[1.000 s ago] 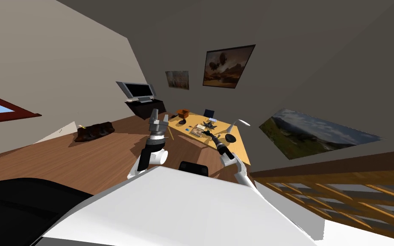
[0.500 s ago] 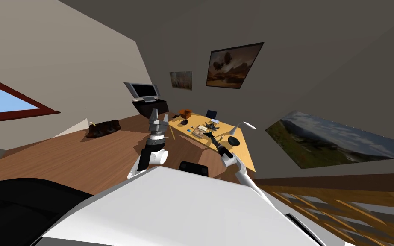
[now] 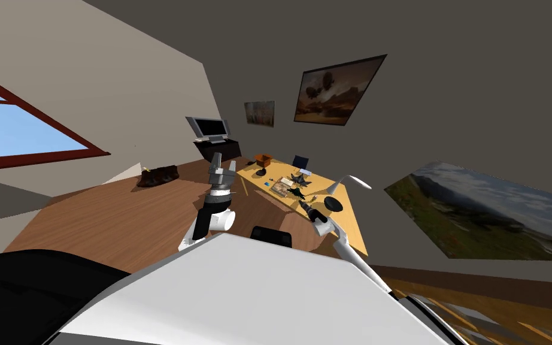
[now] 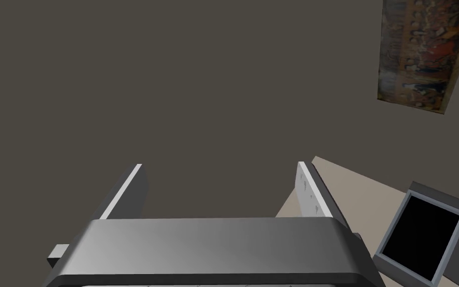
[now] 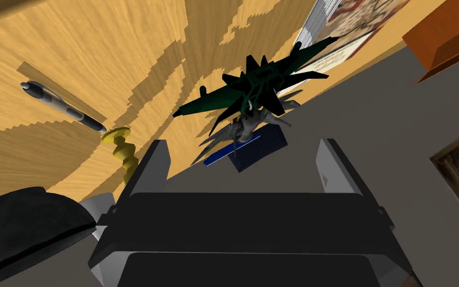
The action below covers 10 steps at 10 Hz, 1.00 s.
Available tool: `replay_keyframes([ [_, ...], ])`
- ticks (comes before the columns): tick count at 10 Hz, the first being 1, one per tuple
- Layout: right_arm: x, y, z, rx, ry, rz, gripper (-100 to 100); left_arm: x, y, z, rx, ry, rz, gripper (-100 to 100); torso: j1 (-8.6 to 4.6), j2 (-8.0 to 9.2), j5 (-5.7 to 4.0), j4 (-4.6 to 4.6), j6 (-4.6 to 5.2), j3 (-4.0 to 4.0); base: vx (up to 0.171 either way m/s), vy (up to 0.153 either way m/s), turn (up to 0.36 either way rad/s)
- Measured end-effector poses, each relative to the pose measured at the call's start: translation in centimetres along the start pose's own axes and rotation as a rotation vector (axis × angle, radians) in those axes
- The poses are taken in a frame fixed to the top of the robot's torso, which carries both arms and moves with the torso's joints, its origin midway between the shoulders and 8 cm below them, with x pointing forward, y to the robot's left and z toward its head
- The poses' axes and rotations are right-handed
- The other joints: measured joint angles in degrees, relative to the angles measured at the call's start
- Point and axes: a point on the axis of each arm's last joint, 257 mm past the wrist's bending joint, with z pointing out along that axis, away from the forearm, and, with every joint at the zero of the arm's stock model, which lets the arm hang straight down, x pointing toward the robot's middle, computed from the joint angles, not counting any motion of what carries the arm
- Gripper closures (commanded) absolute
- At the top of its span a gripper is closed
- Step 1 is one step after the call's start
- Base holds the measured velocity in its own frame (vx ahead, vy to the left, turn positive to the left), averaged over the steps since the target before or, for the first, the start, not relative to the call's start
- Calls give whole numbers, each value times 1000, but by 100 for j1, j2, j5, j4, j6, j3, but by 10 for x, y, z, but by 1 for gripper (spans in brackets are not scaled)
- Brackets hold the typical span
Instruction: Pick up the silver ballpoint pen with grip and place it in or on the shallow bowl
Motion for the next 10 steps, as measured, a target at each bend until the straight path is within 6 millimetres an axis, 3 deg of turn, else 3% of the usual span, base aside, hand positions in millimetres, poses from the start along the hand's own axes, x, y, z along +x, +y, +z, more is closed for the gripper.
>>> replay_keyframes([
  [5, 18, -83, -1, 188, 82, -29, -100, 0, 0, 0, 0, 0, 0, 0, 1, 6, 0, 1, 2, 3, 59, -16, 107],
  [6, 20, -100, -10, 231, 98, -37, -100, 0, 0, 0, 0, 0, 0, 0, -3, 3, 0, 1, 2, 2, 49, -22, 61],
  [8, 21, -113, -7, 264, 112, -40, -100, 0, 0, 0, 0, 0, 0, 0, 6, 16, 1, 3, 4, 8, 19, -1, 35],
  [10, 24, -142, -14, 328, 135, -50, -100, 0, 0, 0, 0, 0, 0, 0, 4, 12, 1, 3, 2, 7, 50, -12, 124],
])
